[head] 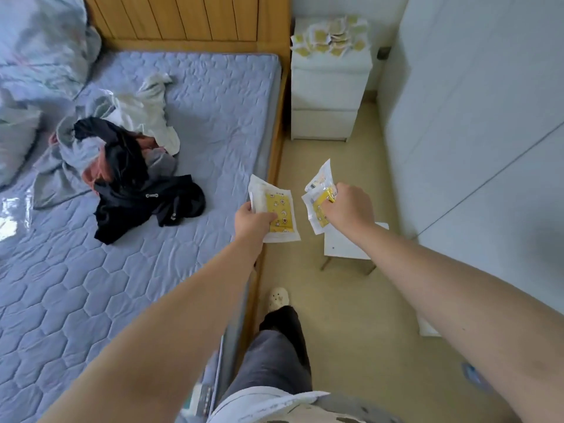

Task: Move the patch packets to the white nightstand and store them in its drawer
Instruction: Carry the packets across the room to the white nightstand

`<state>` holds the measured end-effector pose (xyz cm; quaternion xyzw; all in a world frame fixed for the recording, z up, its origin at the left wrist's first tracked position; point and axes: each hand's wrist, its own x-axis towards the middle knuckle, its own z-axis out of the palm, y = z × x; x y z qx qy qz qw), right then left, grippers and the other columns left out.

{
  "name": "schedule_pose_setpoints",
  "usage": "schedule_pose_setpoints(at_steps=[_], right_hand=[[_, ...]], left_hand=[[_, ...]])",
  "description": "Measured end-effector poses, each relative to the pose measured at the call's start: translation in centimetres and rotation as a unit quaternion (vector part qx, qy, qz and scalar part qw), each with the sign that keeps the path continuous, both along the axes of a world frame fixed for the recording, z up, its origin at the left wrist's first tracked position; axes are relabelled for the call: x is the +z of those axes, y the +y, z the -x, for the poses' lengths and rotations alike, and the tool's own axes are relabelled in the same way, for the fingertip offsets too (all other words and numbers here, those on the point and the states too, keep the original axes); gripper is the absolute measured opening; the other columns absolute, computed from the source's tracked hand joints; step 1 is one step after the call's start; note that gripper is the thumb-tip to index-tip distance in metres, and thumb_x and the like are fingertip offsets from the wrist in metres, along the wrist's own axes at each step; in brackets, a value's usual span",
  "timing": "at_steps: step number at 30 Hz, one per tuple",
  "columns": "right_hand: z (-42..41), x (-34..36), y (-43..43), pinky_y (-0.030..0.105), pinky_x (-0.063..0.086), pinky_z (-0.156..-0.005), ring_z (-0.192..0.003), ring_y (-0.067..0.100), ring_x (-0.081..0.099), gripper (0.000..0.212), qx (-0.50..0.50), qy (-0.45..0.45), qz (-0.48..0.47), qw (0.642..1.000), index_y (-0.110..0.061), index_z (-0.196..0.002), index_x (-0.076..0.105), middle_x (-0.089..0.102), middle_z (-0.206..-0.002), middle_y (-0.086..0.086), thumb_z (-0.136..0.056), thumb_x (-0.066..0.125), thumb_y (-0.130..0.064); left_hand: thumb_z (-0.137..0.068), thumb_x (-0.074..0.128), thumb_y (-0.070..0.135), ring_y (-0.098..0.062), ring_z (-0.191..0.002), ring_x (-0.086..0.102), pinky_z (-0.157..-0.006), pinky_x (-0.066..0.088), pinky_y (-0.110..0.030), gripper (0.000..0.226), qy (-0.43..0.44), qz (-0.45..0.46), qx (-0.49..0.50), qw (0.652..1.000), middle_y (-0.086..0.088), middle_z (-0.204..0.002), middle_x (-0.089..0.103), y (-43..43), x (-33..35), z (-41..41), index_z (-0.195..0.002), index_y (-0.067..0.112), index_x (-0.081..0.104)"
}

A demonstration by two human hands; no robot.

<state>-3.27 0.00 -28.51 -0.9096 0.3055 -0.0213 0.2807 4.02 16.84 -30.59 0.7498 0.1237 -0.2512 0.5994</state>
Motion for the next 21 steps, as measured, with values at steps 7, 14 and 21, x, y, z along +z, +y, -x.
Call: schedule_pose_setpoints(at_steps=[7, 14, 21], right_hand=[[-17.3, 3.9, -8.8, 0.028, 0.037, -0.055, -0.071, 0.028, 0.055, 0.006, -0.047, -0.007, 0.021, 0.999, -0.01, -0.08, 0.052, 0.058, -0.076, 0.005, -0.084, 0.051, -0.015], [-27.8, 6.3, -18.2, 0.025, 0.029, -0.047, -0.064, 0.021, 0.048, 0.021, -0.076, -0.034, 0.029, 0.996, -0.021, -0.069, 0.041, 0.048, -0.065, -0.005, -0.085, 0.053, -0.015], [-41.6, 4.7, -30.5, 0.034, 0.047, -0.06, -0.073, 0.028, 0.059, 0.012, -0.092, -0.081, 0.0, 0.993, -0.006, -0.087, 0.057, 0.064, -0.079, 0.007, -0.084, 0.054, -0.017]], left_hand=[[-0.077, 0.073, 0.004, -0.022, -0.091, 0.064, -0.071, 0.053, -0.032, 0.048, -0.012, -0.001, -0.067, 0.998, -0.005, -0.109, 0.065, -8.7, 3.8, -19.2, -0.121, 0.012, 0.056], [-0.078, 0.073, 0.003, -0.022, -0.092, 0.065, -0.071, 0.052, -0.031, 0.041, -0.006, 0.029, -0.072, 0.997, -0.005, -0.106, 0.067, -18.0, 5.2, -31.5, -0.115, 0.011, 0.058], [-0.078, 0.075, 0.006, -0.023, -0.092, 0.065, -0.074, 0.053, -0.032, 0.037, -0.031, 0.034, -0.095, 0.994, -0.005, -0.104, 0.067, -30.7, 5.0, -44.8, -0.111, 0.012, 0.059]])
